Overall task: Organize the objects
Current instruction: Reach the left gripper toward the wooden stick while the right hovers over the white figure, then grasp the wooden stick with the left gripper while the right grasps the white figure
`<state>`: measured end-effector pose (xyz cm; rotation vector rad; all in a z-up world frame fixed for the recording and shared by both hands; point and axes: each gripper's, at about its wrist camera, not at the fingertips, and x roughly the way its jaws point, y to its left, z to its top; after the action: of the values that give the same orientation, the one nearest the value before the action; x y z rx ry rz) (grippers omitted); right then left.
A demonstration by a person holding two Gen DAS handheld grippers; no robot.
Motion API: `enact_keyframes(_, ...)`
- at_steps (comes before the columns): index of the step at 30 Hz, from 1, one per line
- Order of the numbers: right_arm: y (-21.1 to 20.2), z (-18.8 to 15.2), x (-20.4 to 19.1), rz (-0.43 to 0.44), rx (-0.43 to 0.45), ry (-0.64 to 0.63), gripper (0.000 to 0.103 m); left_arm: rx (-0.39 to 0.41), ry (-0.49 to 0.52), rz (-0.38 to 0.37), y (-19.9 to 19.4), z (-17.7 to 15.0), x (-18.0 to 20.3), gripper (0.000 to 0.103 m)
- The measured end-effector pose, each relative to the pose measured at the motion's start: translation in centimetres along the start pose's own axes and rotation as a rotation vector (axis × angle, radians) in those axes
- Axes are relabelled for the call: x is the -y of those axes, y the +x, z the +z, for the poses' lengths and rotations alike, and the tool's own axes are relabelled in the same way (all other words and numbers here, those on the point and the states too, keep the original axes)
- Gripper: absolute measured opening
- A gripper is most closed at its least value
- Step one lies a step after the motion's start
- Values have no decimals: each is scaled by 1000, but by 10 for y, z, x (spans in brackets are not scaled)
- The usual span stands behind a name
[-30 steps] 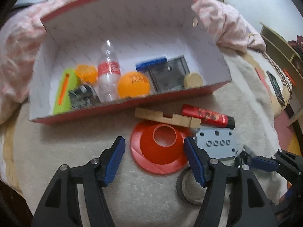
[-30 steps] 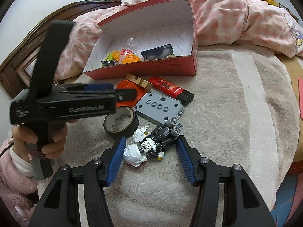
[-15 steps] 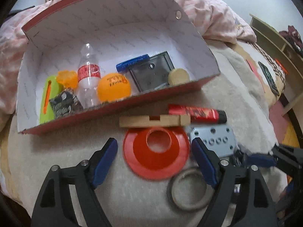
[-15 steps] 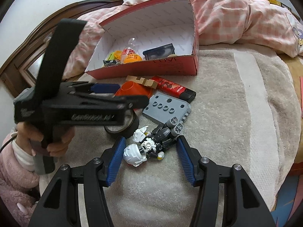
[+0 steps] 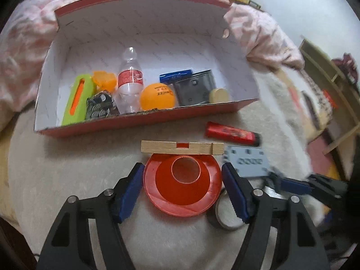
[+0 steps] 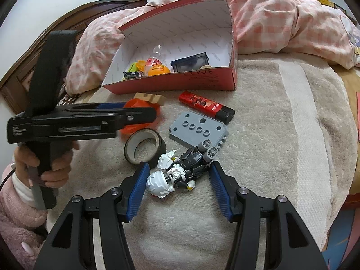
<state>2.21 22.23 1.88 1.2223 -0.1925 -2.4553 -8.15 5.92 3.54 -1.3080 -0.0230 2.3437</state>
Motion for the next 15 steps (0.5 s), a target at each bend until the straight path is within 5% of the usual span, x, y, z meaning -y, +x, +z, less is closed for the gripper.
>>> enact_keyframes(4,-2,4,-4,3,6,-9,57,0,19,-24,-15,-4,4,70)
enact_keyframes(6,-2,6,-7,3,6,-16,57,-30,-8,-94,-18,-9,-1,70)
enact_keyframes(10,-4,6,-13,2,4,-36,57,-23,57,64,-20,-22,-7,71)
enact_keyframes(15,-2,6,-15,-1,-5,-44,57,-51,1,77,-21,-37,-33,71)
